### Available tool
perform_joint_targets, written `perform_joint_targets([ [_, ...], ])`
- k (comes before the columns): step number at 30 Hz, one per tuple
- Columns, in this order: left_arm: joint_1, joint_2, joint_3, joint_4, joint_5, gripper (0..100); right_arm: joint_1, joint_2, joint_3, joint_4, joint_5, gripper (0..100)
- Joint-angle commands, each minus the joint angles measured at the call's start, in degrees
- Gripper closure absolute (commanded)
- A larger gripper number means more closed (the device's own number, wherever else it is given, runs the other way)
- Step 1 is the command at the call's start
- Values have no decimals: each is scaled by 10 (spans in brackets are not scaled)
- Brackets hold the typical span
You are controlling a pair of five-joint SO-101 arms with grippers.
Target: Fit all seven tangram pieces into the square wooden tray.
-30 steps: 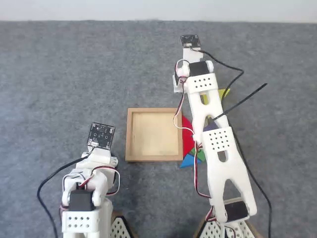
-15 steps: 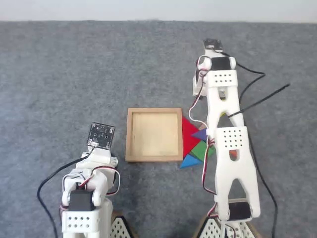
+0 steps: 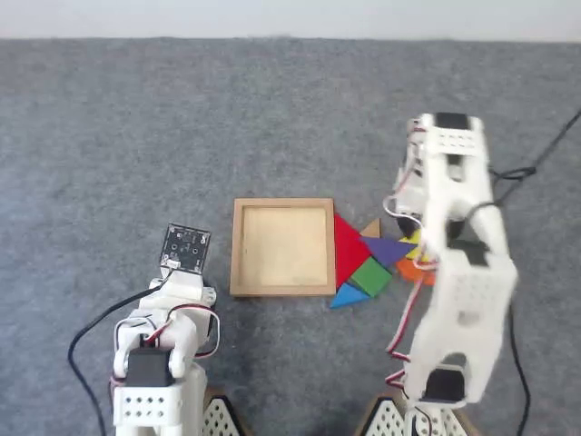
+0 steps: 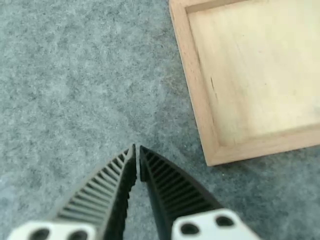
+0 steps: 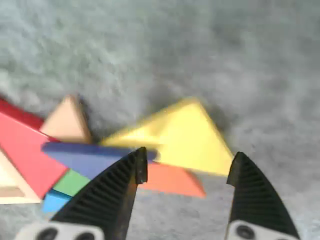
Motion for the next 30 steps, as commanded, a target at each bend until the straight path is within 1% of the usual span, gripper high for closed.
perform_joint_targets([
  [1, -2, -11, -7, 3, 5, 987, 22, -182, 98, -59, 51, 735],
  [3, -2, -11, -7, 3, 5, 987, 20, -247, 136, -74, 112, 735],
  [7, -2, -11, -7, 3, 5, 987, -1, -319, 203, -72, 338, 734],
  [8, -2, -11, -7, 3, 5, 987, -12, -321, 218, -69, 378, 734],
  [9, -2, -11, -7, 3, 5, 987, -22, -320, 234, -73, 402, 726],
  [14, -1, -11, -7, 3, 5, 987, -62, -287, 281, -136, 429, 597],
  [15, -2, -11, -7, 3, 5, 987, -65, -276, 285, -139, 444, 581],
  [20, -2, -11, -7, 3, 5, 987, -52, -219, 285, -140, 522, 602],
  [25, -2, -11, -7, 3, 5, 987, -28, -185, 286, -138, 581, 641],
  [28, -2, -11, -7, 3, 5, 987, -22, -166, 286, -125, 635, 642],
  [30, -2, -11, -7, 3, 5, 987, -20, -151, 286, -130, 653, 642],
])
